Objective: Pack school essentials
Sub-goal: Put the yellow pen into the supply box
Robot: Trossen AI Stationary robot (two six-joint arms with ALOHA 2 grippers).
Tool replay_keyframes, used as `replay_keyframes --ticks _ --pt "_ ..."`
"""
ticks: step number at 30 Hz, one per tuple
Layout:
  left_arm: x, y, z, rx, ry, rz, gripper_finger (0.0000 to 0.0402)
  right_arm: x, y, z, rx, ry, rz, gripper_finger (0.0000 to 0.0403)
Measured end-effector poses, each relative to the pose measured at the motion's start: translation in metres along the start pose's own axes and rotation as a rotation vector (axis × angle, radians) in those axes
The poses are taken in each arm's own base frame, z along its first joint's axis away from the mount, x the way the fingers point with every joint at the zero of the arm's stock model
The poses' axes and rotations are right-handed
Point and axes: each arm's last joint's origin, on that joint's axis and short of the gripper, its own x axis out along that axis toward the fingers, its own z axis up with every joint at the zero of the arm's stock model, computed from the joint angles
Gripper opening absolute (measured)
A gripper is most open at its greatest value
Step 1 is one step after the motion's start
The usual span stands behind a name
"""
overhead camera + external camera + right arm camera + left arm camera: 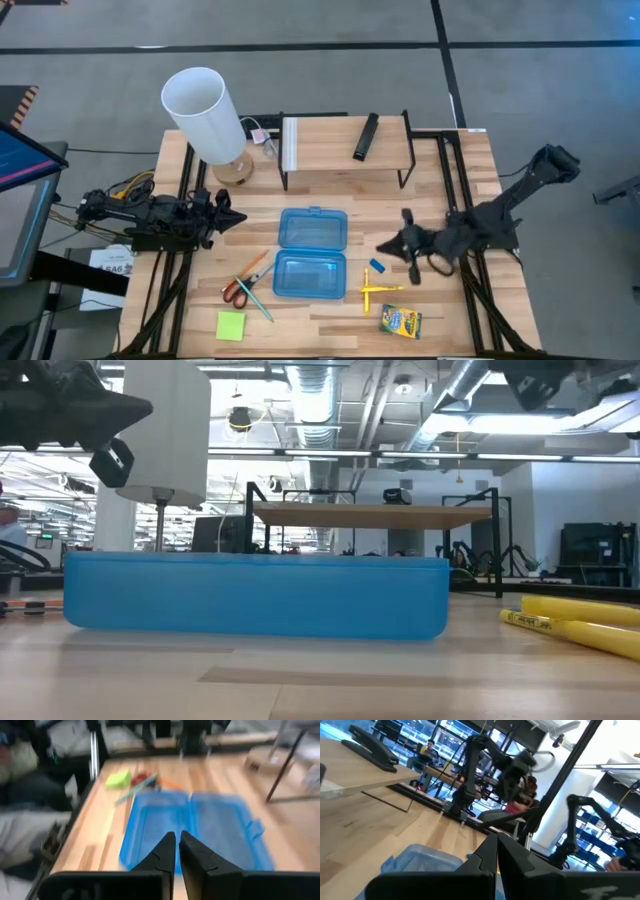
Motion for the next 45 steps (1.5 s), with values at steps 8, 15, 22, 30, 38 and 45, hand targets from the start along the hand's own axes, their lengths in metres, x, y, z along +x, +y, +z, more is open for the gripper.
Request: replay_keyframes --ticks 8,15,22,30,38,45 --pt "0.0 0.001 0.001 0.0 -0.018 0.034 0.0 0.039 0.034 -0.03 0.046 0.254 -0.024 0.0114" --pt "0.0 0.001 0.001 0.001 -0.018 0.034 0.0 0.071 0.053 -0.053 0.075 0.439 -0.02 0.017" --pt "0.0 0.001 0.0 0.002 -0.015 0.035 0.0 0.091 0.061 -0.071 0.032 0.609 -0.088 0.0168" --pt "0.0 0.001 0.0 0.003 -0.008 0.034 0.0 0.107 0.059 -0.092 0.09 0.762 -0.085 0.0169" --pt "0.0 0.001 0.0 0.003 -0.008 0.034 0.0 0.113 0.056 -0.1 0.098 0.799 -0.117 0.0141" --pt "0.0 0.001 0.001 0.001 -0.019 0.033 0.0 0.103 0.053 -0.089 0.1 0.794 -0.106 0.0053"
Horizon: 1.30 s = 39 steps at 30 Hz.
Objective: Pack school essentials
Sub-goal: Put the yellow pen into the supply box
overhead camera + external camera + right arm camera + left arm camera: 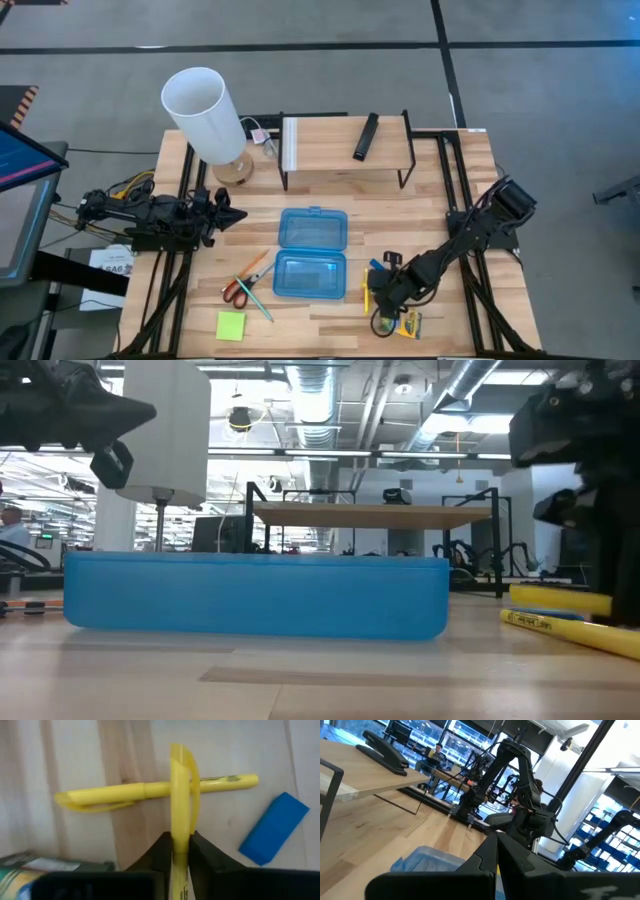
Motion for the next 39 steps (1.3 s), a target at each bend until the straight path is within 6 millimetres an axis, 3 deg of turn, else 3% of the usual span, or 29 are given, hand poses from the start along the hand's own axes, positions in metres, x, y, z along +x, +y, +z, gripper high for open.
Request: replay_keyframes --ticks 5,13,18,25,31,39 --pt "0.0 0.0 0.0 -0.004 -0.01 0.017 0.0 -0.009 -0.001 0.001 -0.001 -0.008 0.006 0.0022" --pt "0.0 0.001 0.0 -0.013 -0.009 0.018 0.0 -0.027 -0.011 0.014 0.037 -0.105 0.013 0.0046" --pt "0.0 0.001 0.0 -0.003 -0.009 0.018 0.0 -0.037 -0.021 0.043 0.021 -0.276 0.056 0.0042" --pt "0.0 0.001 0.0 -0.001 -0.009 0.019 0.0 -0.045 -0.028 0.1 -0.073 -0.414 0.046 0.0044" --pt "0.0 0.0 0.0 0.0 0.003 0.002 0.0 -0.027 -0.024 0.144 -0.151 -0.394 0.089 0.0045" --pt "0.0 -0.001 -0.001 0.0 0.022 -0.033 0.0 0.016 -0.029 0.173 -0.152 -0.26 0.079 0.005"
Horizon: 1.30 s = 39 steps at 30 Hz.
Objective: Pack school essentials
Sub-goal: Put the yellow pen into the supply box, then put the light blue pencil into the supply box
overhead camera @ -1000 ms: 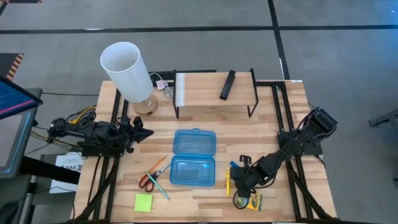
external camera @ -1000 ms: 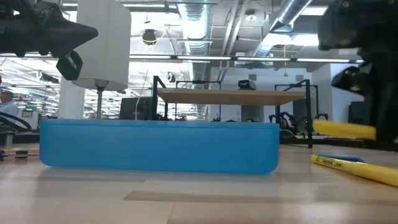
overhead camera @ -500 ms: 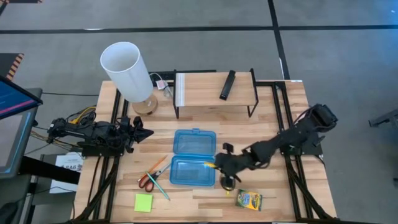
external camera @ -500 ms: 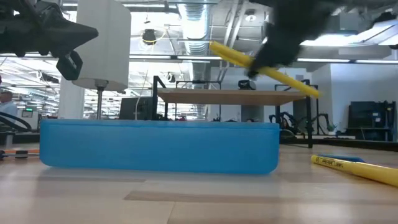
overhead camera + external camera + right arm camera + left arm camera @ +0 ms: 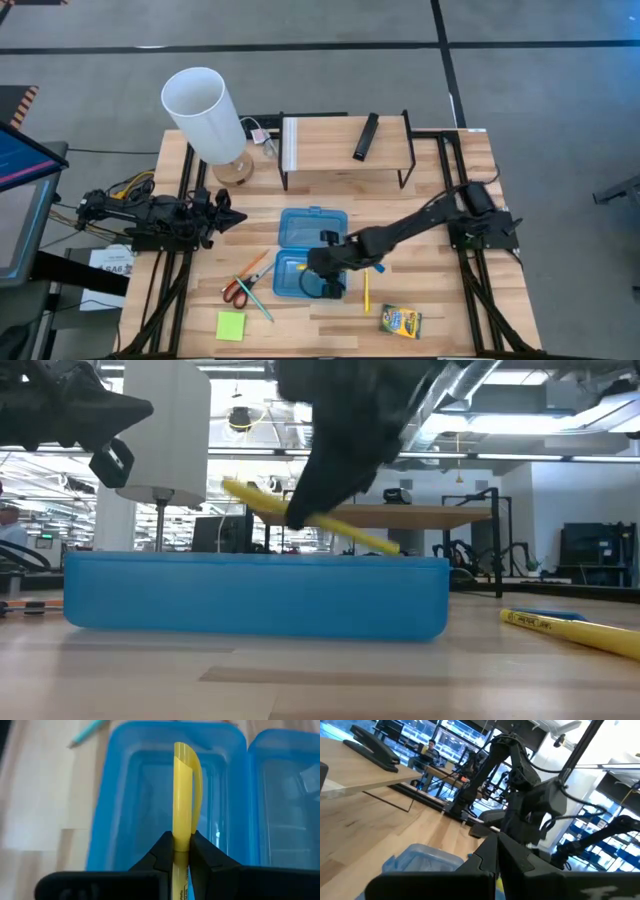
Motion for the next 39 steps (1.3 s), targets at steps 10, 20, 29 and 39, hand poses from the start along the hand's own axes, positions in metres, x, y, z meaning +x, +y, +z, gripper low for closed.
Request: replay_keyframes --ticks 10,20,29,39 --pt "0.0 0.0 0.001 -0.016 -0.005 -0.003 0.0 0.023 -0.003 0.005 -0.005 0.068 -0.009 0.0107" --pt "0.0 -0.002 0.0 0.018 0.014 -0.046 0.0 -0.007 0.005 0.009 0.001 0.107 -0.02 0.0169" --pt "-0.001 -0.009 0.002 0.079 -0.001 -0.145 0.0 -0.077 0.024 -0.016 0.022 0.004 -0.102 0.0154" --pt "-0.001 -0.02 0.015 0.154 0.076 -0.07 0.0 -0.119 0.032 -0.072 0.073 -0.362 -0.063 0.0151"
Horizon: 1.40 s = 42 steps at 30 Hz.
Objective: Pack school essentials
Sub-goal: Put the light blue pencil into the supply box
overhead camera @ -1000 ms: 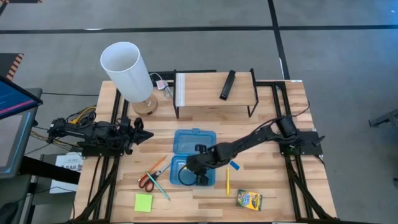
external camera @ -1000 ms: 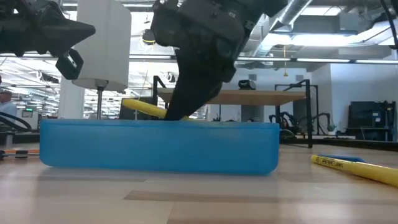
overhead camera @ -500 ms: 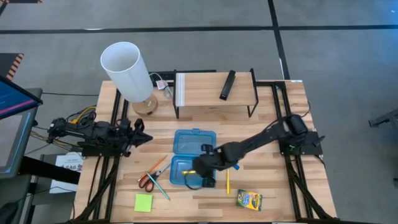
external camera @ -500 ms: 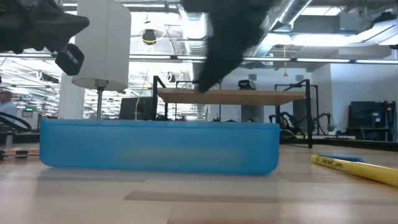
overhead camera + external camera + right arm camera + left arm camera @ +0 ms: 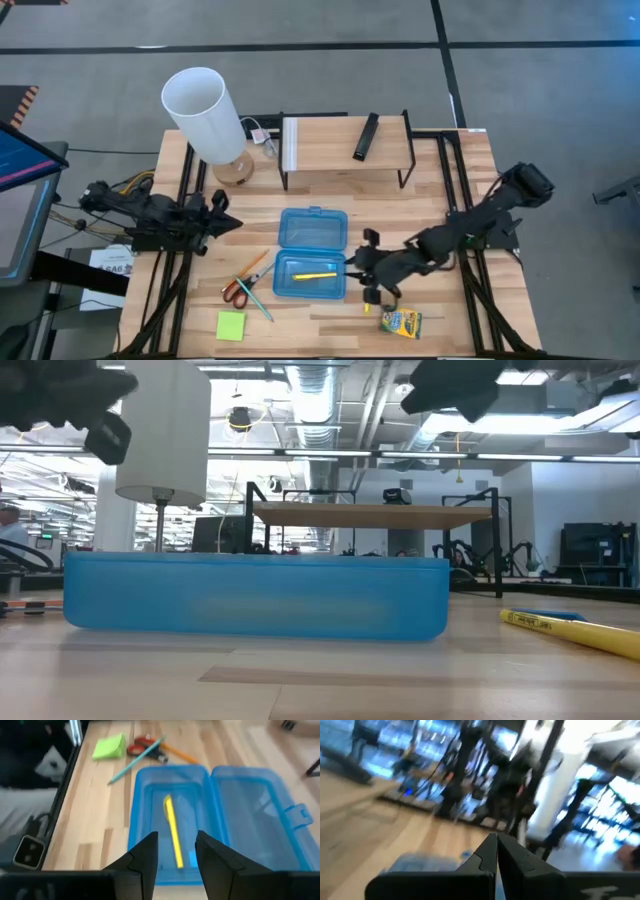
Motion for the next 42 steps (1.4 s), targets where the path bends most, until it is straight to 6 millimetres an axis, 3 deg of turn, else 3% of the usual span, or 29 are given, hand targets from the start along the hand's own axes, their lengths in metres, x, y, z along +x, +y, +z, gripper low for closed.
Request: replay_keyframes --ticks 8,22,30,42 --pt "0.014 -0.013 0.019 0.067 0.153 -0.011 0.0 -0.009 -0.006 -0.021 0.018 -0.126 0.0 0.0151" --pt "0.042 -0.033 0.053 0.23 0.514 0.057 0.0 -0.009 -0.004 -0.016 0.02 -0.18 0.019 0.0152" --pt "0.055 -0.033 0.022 0.195 0.806 0.028 0.0011 -0.009 -0.004 -0.016 0.03 -0.178 0.022 0.0152" --pt "0.07 -0.067 -0.03 0.317 1.013 -0.014 0.0127 -0.009 -0.004 -0.017 0.026 -0.172 0.021 0.0152"
